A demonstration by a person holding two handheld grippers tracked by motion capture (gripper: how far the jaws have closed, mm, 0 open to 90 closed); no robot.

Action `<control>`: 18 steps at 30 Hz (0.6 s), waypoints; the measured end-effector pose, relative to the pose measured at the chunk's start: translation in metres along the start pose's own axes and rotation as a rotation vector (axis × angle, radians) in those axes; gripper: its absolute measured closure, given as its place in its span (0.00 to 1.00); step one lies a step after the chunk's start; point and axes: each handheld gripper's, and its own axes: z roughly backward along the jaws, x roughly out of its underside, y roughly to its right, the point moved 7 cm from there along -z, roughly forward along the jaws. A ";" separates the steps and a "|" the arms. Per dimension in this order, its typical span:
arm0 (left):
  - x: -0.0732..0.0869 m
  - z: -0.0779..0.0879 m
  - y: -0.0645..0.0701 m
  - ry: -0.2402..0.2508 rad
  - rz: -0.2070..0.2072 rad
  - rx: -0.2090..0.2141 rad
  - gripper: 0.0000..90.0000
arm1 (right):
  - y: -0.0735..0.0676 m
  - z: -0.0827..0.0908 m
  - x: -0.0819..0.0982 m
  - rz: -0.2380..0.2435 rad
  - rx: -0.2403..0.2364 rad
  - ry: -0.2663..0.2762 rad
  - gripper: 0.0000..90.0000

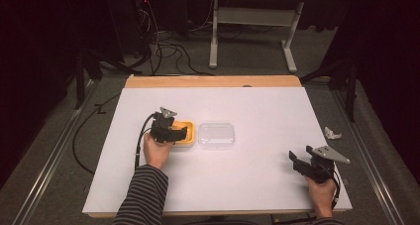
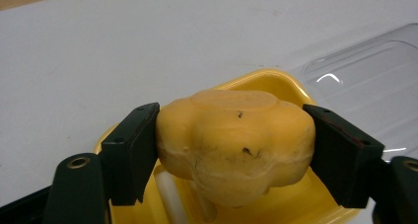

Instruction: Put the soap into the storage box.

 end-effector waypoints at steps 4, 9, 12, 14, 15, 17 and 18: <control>0.000 -0.002 0.000 0.002 -0.001 -0.004 0.29 | 0.000 0.000 0.000 0.000 0.000 -0.001 0.32; 0.000 -0.002 0.000 0.005 -0.005 -0.008 0.29 | 0.000 0.000 0.000 0.001 -0.001 0.000 0.32; 0.002 -0.004 0.002 -0.009 -0.021 -0.011 0.29 | 0.000 0.000 0.000 -0.001 0.000 0.000 0.32; 0.003 -0.005 0.003 -0.012 -0.026 -0.013 0.29 | 0.000 0.000 0.000 0.000 0.000 0.000 0.32; 0.003 -0.006 0.003 -0.014 -0.027 -0.012 0.29 | 0.000 0.000 0.000 -0.001 0.001 0.000 0.32; 0.004 -0.006 0.004 -0.016 -0.028 -0.012 0.29 | 0.000 0.000 0.000 -0.001 0.001 0.000 0.32; 0.004 -0.007 0.004 -0.019 -0.031 -0.014 0.29 | 0.000 0.000 0.000 -0.002 0.001 0.000 0.32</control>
